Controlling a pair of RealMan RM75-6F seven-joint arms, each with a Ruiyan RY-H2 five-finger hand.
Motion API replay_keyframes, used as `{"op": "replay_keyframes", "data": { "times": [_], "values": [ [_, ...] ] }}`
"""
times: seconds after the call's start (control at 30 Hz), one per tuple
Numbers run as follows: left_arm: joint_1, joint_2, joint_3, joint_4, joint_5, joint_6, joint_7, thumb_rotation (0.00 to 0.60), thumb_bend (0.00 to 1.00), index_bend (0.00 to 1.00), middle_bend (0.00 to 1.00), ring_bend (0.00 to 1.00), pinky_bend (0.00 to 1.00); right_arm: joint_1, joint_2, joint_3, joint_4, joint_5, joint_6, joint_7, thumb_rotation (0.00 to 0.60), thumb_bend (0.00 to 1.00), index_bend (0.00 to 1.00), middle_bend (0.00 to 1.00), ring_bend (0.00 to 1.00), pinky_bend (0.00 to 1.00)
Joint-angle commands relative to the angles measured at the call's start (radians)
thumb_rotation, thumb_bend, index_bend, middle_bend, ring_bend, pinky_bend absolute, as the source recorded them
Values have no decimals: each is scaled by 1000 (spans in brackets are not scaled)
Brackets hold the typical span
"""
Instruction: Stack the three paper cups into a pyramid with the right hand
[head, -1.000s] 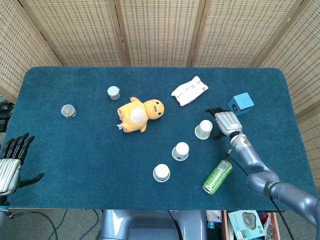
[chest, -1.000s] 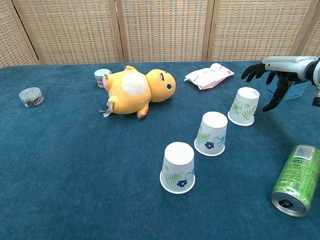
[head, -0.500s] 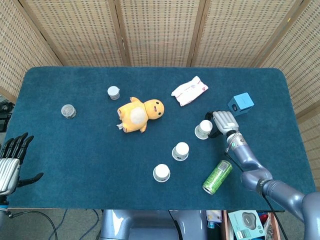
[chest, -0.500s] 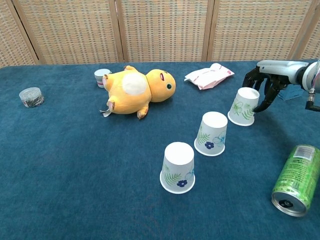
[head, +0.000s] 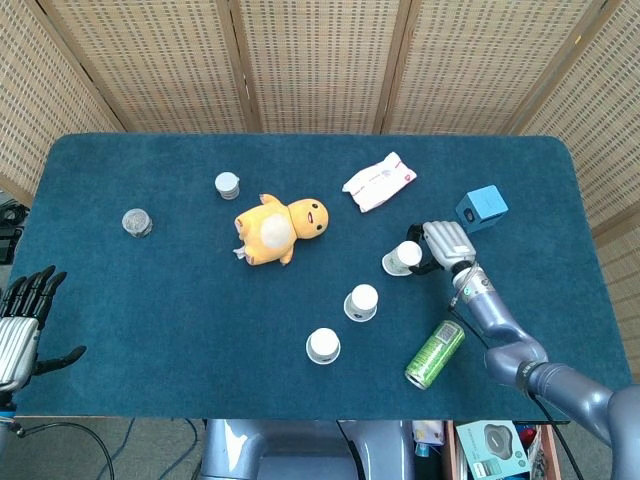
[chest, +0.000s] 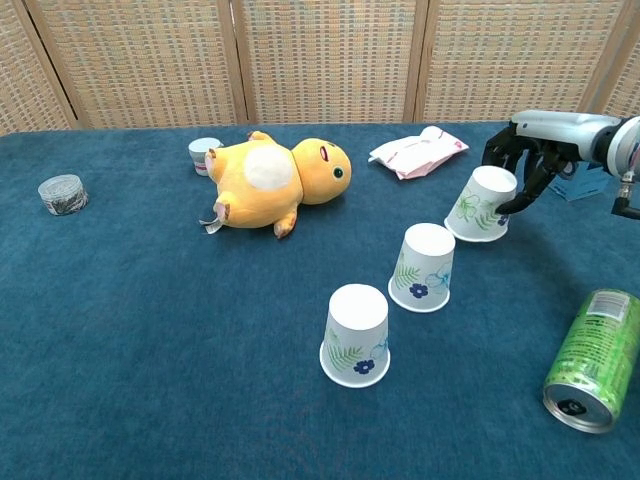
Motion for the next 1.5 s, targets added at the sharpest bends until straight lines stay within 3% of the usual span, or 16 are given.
{"op": "replay_keyframes", "data": {
  "times": [0.03, 0.23, 0.4, 0.63, 0.87, 1.13, 1.5],
  "values": [
    [-1, 2, 2, -1, 3, -2, -3, 600, 21, 0, 0, 0, 0, -21, 72, -17, -92, -54, 56, -12, 600, 367, 523, 551, 415, 480],
    [5, 13, 10, -4, 22, 13, -23, 600, 21, 0, 0, 0, 0, -93, 256, -36, -356, -133, 182, -30, 600, 368, 523, 548, 415, 480],
    [12, 23, 18, -3, 49, 33, -46, 600, 21, 0, 0, 0, 0, -169, 404, -82, -575, -226, 285, -55, 600, 398, 523, 546, 415, 480],
    [27, 35, 27, 4, 72, 65, -82, 600, 22, 0, 0, 0, 0, -239, 506, -154, -757, -374, 392, -85, 600, 402, 523, 546, 415, 480],
    [34, 43, 35, 5, 88, 79, -99, 600, 21, 0, 0, 0, 0, -232, 472, -213, -795, -452, 354, -168, 600, 401, 523, 545, 415, 480],
    [38, 48, 35, 10, 85, 83, -115, 600, 21, 0, 0, 0, 0, -208, 339, -216, -733, -429, 303, -326, 600, 402, 523, 545, 415, 480],
    [42, 52, 34, 16, 87, 93, -135, 600, 21, 0, 0, 0, 0, -181, 244, -211, -687, -353, 246, -455, 600, 402, 523, 545, 415, 480]
  ]
}}
